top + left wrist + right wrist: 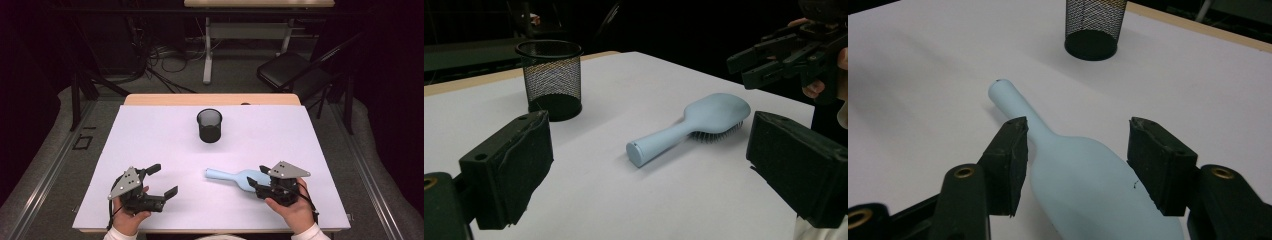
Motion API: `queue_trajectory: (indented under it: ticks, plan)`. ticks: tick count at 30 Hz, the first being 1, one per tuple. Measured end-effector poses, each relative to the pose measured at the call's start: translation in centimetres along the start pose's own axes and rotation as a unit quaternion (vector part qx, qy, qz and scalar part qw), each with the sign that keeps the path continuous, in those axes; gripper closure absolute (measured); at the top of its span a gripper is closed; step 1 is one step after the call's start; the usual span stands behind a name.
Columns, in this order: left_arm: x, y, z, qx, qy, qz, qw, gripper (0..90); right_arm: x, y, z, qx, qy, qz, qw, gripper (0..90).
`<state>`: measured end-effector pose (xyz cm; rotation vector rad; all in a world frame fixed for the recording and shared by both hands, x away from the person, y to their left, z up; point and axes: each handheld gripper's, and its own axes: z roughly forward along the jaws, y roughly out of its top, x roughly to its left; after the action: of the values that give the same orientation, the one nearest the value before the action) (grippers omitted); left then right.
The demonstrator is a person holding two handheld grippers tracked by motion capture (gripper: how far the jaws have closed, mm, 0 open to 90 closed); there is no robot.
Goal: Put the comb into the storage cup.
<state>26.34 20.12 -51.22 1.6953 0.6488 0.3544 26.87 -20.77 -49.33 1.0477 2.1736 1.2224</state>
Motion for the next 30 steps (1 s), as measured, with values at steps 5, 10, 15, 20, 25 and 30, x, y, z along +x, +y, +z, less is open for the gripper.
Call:
queue_trajectory:
  ticks: [5,10,15,20,25,30]
  plan:
    - [0.0,0.0,0.0,0.000,0.002,-0.001,1.0000,5.1,0.2,1.3,0.7,0.028,-0.005,-0.027,0.9992,47.2]
    - [0.0,-0.1,-0.1,0.001,0.009,-0.003,0.9999,5.1,0.2,1.8,1.6,0.040,0.017,-0.024,0.9988,54.0]
    - [0.0,-0.1,-0.1,0.002,0.008,-0.002,1.0000,5.4,0.4,2.4,2.6,0.056,0.040,-0.018,0.9975,67.8]
    - [0.0,-0.1,0.0,0.001,0.011,-0.003,0.9999,5.4,0.9,3.0,3.1,0.067,0.051,-0.029,0.9960,77.7]
    - [0.1,-0.1,0.0,0.003,0.006,-0.002,1.0000,5.5,1.4,3.4,3.9,0.078,0.061,-0.040,0.9943,82.3]
    - [0.1,-0.1,-0.1,0.003,0.006,-0.002,1.0000,5.6,2.0,3.8,4.8,0.088,0.074,-0.049,0.9921,84.4]
